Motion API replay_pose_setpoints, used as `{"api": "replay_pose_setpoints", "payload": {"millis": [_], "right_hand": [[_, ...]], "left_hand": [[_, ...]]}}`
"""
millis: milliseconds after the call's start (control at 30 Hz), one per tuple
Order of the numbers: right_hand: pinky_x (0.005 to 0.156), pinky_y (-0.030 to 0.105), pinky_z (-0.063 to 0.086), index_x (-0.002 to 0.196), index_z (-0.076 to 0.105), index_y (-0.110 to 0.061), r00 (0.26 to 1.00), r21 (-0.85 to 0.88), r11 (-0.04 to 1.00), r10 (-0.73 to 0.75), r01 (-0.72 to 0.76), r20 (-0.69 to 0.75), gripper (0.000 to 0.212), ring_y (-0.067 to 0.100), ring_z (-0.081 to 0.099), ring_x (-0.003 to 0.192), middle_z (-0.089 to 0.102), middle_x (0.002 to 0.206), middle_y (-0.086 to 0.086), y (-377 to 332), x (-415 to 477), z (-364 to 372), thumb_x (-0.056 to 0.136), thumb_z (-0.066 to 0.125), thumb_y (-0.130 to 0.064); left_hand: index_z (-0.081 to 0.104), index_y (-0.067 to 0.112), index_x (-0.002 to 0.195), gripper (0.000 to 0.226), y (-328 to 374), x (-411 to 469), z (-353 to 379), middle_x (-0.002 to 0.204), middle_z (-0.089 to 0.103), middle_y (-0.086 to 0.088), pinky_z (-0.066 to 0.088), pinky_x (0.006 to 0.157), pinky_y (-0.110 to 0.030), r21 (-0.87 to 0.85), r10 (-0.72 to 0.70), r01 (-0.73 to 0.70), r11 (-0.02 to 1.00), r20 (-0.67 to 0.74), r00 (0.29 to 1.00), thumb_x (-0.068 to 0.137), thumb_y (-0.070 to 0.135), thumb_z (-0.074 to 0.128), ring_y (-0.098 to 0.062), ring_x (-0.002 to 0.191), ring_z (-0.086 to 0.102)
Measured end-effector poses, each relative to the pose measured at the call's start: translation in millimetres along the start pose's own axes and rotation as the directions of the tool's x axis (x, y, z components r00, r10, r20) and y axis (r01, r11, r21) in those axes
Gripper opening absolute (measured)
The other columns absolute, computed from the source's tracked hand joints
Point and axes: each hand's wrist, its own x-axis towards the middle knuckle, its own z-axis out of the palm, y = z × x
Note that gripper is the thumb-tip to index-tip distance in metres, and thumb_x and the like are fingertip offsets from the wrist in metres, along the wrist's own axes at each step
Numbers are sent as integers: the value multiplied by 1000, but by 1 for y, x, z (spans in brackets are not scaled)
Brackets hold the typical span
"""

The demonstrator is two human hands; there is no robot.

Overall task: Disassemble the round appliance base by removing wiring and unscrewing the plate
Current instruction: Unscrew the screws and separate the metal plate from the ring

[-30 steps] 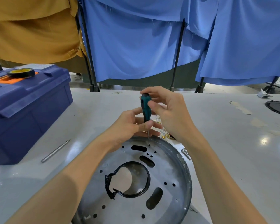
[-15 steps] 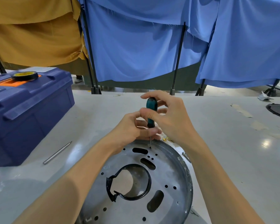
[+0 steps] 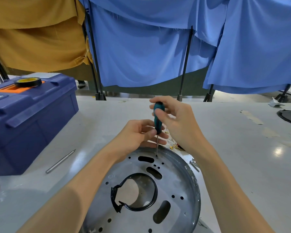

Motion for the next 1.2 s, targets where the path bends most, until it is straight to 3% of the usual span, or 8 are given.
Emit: {"api": "replay_pose_setpoints", "payload": {"millis": [200, 367, 500, 667, 800, 933, 1100, 1200], "right_hand": [[78, 27, 57, 120, 58, -19, 994, 31, 997, -68, 71, -89, 36, 21, 66, 86, 65, 101, 11, -1, 1, -3, 90, 62, 0], [63, 14, 50, 121, 52, -24, 956, 64, 987, -123, 145, -268, 34, 10, 58, 73, 57, 96, 8, 1, 5, -24, 96, 52, -2], [60, 21, 53, 115, 53, -21, 988, -95, 984, 149, -151, -26, 34, 18, 62, 71, 61, 96, 11, 21, 6, -29, 88, 65, -5], [72, 33, 51, 93, 64, -16, 813, -562, 813, 426, -152, 396, 27, 23, 57, 79, 62, 90, 5, 42, 2, -20, 70, 79, -14], [71, 40, 51, 87, 64, -17, 797, -592, 791, 455, -157, 398, 23, 26, 53, 74, 59, 85, 9, 47, 3, -15, 68, 76, -10], [65, 40, 49, 77, 64, -14, 799, -555, 811, 453, -186, 395, 16, 26, 52, 68, 61, 76, 12, 51, 3, -15, 66, 74, -6], [56, 37, 37, 77, 67, -4, 794, -525, 823, 460, -214, 398, 13, 23, 44, 60, 54, 66, 12, 56, 3, -16, 64, 70, -3], [54, 34, 37, 72, 66, -8, 789, -517, 825, 468, -229, 397, 10, 23, 42, 56, 53, 63, 11, 56, 3, -15, 65, 68, -1]], "left_hand": [[65, 7, 83, 20, 1, 1, -1, 73, 69, -7, 56, 55, -27, 272, 39, 16, 962, -197, 980, 72, 4, 81, -17, 62, 68], [75, 18, 76, 9, -2, 1, 0, 73, 72, -1, 57, 63, -28, 782, -21, 70, 619, -73, 997, 72, 11, 80, -15, 60, 64], [75, 20, 99, 19, -2, 2, 11, 95, 71, -2, 54, 77, -33, 926, -74, 25, 376, 3, 997, 81, 23, 74, -20, 85, 65], [73, 20, 101, 19, -1, 3, 19, 101, 63, -7, 48, 71, -34, 991, -117, -53, 127, 68, 991, 89, 26, 60, -29, 94, 59], [65, 11, 104, 20, -4, 2, 26, 107, 57, -7, 37, 64, -34, 987, -96, -143, -70, 136, 986, 96, 20, 50, -29, 95, 58], [58, 8, 99, 14, -5, -3, 37, 102, 55, -9, 26, 53, -34, 940, -91, -223, -259, 206, 974, 90, 0, 49, -25, 72, 45], [48, 10, 84, 24, -3, -4, 47, 97, 56, -16, 15, 44, -30, 887, -133, -313, -339, 284, 949, 82, -13, 48, -24, 67, 37], [57, 3, 96, 25, -5, -4, 48, 98, 57, -18, 23, 50, -31, 875, -134, -330, -354, 301, 944, 82, -14, 47, -27, 75, 51]]}}
